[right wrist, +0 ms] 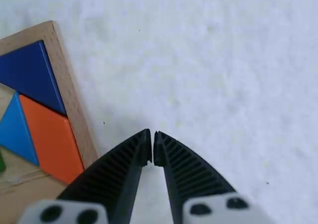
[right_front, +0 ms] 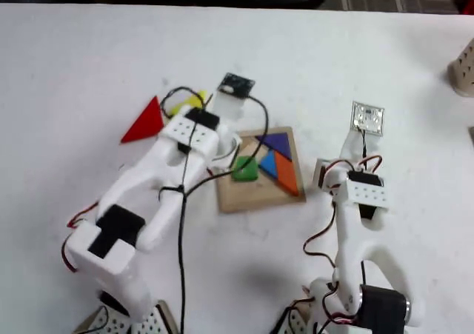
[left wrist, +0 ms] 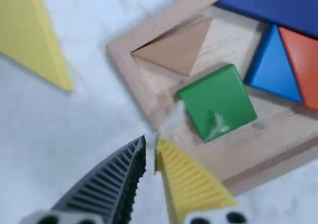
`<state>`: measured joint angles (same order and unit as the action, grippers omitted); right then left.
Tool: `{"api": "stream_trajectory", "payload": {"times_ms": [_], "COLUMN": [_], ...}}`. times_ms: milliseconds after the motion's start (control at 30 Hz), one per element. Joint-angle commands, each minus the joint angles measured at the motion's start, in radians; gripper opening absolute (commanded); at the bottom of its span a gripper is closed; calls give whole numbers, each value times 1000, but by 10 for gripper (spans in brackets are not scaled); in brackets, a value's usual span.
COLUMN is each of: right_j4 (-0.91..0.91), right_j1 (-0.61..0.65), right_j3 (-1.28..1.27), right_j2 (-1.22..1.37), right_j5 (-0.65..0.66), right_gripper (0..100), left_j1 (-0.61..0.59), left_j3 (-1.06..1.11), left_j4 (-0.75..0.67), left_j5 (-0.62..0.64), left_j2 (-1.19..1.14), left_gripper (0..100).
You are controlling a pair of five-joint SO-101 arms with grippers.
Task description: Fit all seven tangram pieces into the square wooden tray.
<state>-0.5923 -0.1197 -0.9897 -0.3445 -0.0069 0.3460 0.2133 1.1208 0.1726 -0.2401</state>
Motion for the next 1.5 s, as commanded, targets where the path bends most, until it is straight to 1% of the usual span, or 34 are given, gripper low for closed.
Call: {"api": "stream_trajectory", "payload": {"times_ms": [0,167,367,500,600,667,733,800,933,1000,1133,1267,1367,1467], "right_j4": [18,18,18,18,18,18,18,18,18,18,18,18,18,18], "right_j1": [-5,-5,-5,-5,-5,-5,-5,-5,-5,-5,-5,-5,-5,-5], "right_j3": [44,44,44,44,44,44,44,44,44,44,44,44,44,44], "right_j2": [-31,-31,-31,-31,-31,-31,-31,-31,-31,-31,-31,-31,-31,-31], "right_j5": [6,6,6,8,8,8,8,8,8,9,9,11,11,11], "right_gripper": [17,17,17,17,17,17,17,17,17,17,17,17,17,17], "left_j1": [-12,33,104,130,148,185,232,260,265,266,268,252,251,243], "left_j3": [64,112,123,117,86,77,101,147,250,276,245,160,101,78], "left_j4": [-114,-114,-114,-103,-43,21,34,-15,-222,-281,-284,-275,-258,-276], "left_j5": [-3,-3,-5,-8,-11,-12,-12,-12,-11,-5,-3,-3,-3,-3], "left_j2": [61,61,61,71,85,125,182,228,242,222,127,25,-15,-41], "left_gripper": [27,24,24,24,24,24,24,24,24,24,24,24,24,24]}}
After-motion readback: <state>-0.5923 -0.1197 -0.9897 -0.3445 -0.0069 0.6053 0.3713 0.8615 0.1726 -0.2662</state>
